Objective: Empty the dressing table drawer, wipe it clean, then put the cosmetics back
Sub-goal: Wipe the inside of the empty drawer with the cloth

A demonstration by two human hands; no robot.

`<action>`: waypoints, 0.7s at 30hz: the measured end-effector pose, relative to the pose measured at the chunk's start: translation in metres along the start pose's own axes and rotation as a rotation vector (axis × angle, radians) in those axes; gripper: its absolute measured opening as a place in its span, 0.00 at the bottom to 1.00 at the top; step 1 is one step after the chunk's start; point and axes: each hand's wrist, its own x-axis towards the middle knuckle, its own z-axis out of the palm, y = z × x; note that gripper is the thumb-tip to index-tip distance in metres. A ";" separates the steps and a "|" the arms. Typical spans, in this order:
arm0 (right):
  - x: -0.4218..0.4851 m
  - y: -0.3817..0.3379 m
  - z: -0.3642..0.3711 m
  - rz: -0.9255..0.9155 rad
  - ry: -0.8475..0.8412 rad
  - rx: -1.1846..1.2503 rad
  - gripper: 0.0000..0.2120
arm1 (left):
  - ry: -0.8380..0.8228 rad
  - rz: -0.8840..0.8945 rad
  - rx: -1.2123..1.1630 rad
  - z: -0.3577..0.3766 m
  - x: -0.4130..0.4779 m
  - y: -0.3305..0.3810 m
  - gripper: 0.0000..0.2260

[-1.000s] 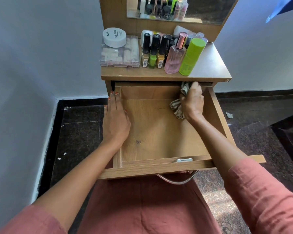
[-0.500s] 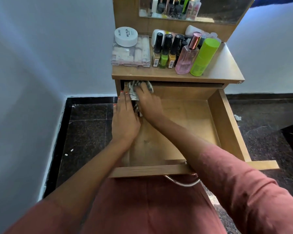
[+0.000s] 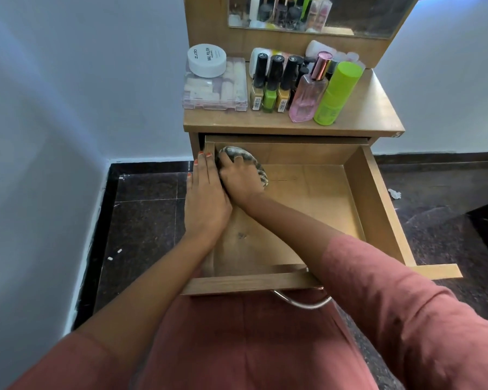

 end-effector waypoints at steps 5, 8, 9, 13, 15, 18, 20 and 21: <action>0.003 0.004 0.000 -0.106 -0.048 -0.069 0.17 | 0.002 0.013 0.024 -0.002 -0.001 -0.001 0.25; -0.009 0.025 0.005 -0.050 -0.114 -0.107 0.18 | -0.001 0.018 0.036 -0.001 -0.001 -0.003 0.25; -0.015 0.035 0.006 -0.023 -0.134 -0.106 0.18 | 0.003 0.016 0.033 -0.001 -0.001 -0.003 0.26; -0.028 0.064 0.007 0.177 -0.127 -0.205 0.22 | 0.012 0.014 0.024 0.001 -0.002 -0.002 0.26; -0.030 0.067 0.004 0.221 -0.107 -0.229 0.21 | 0.012 0.014 0.022 0.001 -0.003 -0.001 0.26; -0.026 0.059 0.011 0.100 -0.120 -0.152 0.18 | 0.016 0.013 0.025 0.000 -0.002 0.000 0.26; -0.022 0.048 0.008 0.075 -0.051 -0.039 0.18 | 0.011 0.015 0.023 -0.001 -0.002 0.000 0.26; -0.020 0.041 0.003 0.075 0.025 0.012 0.17 | 0.008 0.015 0.023 -0.001 -0.002 0.000 0.26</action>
